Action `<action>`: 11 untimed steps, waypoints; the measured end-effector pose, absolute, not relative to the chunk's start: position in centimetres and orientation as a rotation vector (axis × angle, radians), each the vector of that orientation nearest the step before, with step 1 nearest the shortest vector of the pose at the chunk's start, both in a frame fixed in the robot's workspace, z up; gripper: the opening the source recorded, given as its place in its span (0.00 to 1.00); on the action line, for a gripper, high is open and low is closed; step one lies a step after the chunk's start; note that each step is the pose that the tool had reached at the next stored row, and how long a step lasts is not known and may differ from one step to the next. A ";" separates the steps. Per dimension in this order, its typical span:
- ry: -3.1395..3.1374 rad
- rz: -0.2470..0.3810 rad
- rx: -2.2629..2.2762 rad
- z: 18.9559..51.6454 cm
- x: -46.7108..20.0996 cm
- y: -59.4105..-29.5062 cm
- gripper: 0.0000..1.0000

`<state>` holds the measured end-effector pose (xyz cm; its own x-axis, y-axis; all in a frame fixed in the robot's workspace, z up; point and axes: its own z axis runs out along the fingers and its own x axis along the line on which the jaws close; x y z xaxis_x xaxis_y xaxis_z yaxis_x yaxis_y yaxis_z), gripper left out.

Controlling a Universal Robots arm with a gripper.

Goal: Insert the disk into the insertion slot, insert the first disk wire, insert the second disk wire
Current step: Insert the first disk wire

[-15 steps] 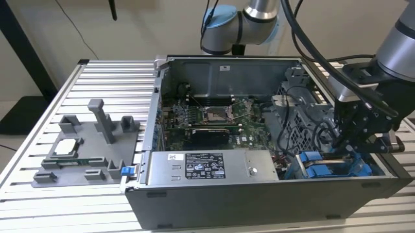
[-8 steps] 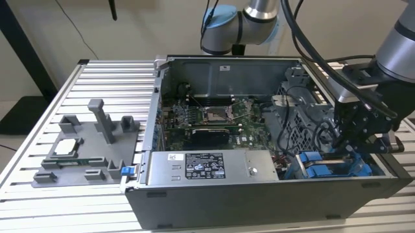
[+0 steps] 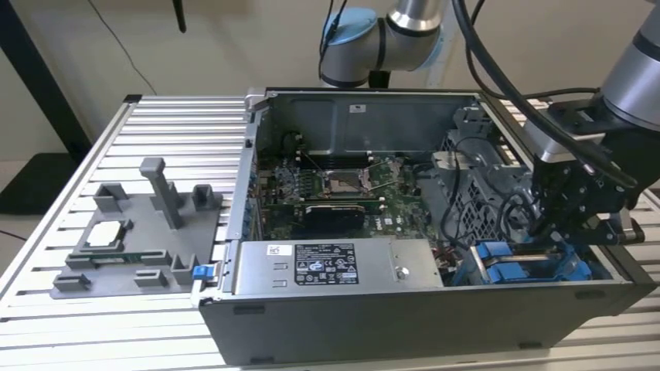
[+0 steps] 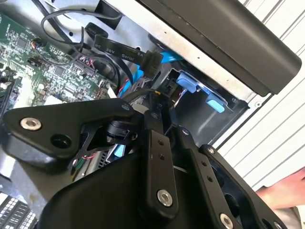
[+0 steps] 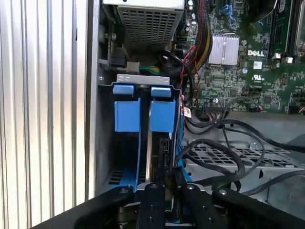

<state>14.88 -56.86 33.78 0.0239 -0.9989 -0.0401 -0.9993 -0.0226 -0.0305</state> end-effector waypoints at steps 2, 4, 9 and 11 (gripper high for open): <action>2.168 0.011 -2.204 33.7 15.0 -56.9 0.00; 2.179 0.011 -2.193 33.7 15.0 -56.9 0.00; 2.212 0.008 -2.161 33.2 15.1 -56.9 0.00; 2.217 0.007 -2.156 32.9 15.1 -56.9 0.00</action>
